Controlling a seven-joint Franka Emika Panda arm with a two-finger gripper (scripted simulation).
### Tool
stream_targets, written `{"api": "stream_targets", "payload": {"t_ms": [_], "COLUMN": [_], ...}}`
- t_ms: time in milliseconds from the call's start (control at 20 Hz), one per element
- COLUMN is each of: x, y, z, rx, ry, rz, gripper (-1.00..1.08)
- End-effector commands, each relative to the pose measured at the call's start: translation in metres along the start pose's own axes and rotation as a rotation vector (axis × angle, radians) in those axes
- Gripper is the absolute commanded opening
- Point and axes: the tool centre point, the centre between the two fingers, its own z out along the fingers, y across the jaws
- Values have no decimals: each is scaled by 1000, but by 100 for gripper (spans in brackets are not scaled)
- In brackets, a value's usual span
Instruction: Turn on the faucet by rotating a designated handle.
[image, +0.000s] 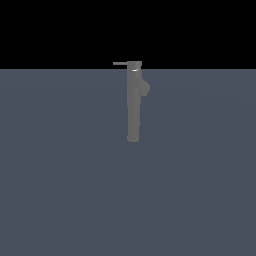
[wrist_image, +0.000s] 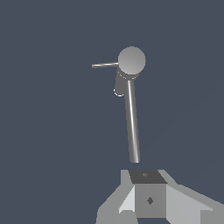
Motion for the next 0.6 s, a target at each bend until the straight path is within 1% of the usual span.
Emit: {"api": "stream_targets", "payload": {"t_ms": [0,550], "x": [22,109], "y": [-3,-20], "z": [10,69], "rx": [-2,-6], "ry": [3,12], "rz": [-9,-48], "gripper": [-100,-100]}}
